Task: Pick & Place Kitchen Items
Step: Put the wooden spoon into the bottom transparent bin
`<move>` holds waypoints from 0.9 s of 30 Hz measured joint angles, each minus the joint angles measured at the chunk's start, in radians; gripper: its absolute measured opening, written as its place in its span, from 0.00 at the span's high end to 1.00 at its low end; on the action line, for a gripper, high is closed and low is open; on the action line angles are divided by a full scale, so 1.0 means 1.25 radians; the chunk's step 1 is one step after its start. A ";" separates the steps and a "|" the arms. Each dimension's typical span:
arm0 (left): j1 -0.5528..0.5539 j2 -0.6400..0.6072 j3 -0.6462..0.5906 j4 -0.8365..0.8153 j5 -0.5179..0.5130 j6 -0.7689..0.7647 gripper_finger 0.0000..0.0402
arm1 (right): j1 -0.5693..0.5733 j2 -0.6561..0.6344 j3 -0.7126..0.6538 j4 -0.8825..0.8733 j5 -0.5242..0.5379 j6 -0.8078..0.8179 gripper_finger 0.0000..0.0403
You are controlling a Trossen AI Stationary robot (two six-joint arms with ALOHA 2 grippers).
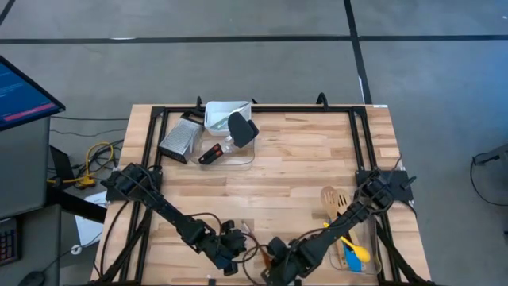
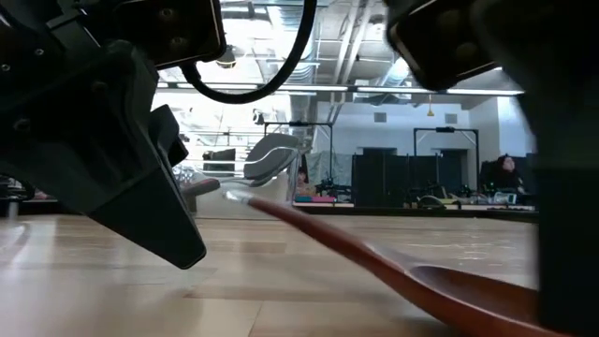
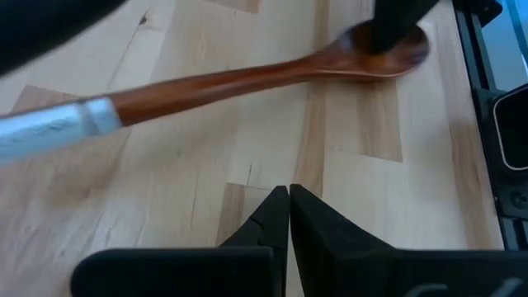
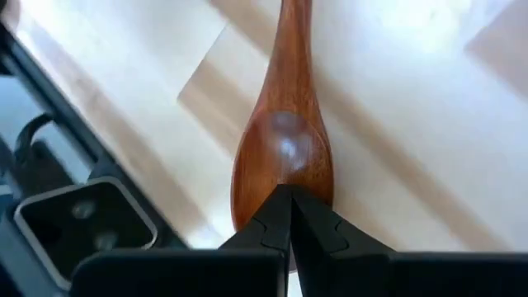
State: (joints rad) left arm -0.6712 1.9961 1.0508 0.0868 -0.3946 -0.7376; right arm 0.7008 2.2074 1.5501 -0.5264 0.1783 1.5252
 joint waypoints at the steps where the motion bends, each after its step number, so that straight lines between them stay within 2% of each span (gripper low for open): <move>1: 0.000 0.000 0.000 0.000 0.000 0.000 1.00 | -0.007 -0.001 0.000 -0.005 0.000 -0.010 1.00; 12: -0.007 0.000 0.000 -0.006 -0.001 0.053 1.00 | -0.089 -0.002 0.000 -0.119 0.006 -0.095 1.00; 16: -0.007 -0.006 0.002 -0.054 -0.007 0.063 1.00 | -0.113 -0.004 0.000 -0.149 0.008 -0.119 1.00; 19: -0.008 -0.024 0.003 -0.147 -0.050 0.062 1.00 | -0.120 -0.004 0.000 -0.152 0.008 -0.137 1.00; 24: -0.004 -0.107 -0.001 -0.362 -0.175 0.019 1.00 | -0.119 -0.004 0.001 -0.148 0.009 -0.139 1.00; 27: 0.001 -0.187 -0.053 -0.395 -0.227 -0.014 1.00 | -0.114 -0.002 0.007 -0.150 0.030 -0.140 1.00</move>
State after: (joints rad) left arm -0.6700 1.7622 0.9851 -0.4068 -0.6778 -0.7557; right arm 0.5580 2.2055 1.5590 -0.7135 0.2162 1.3501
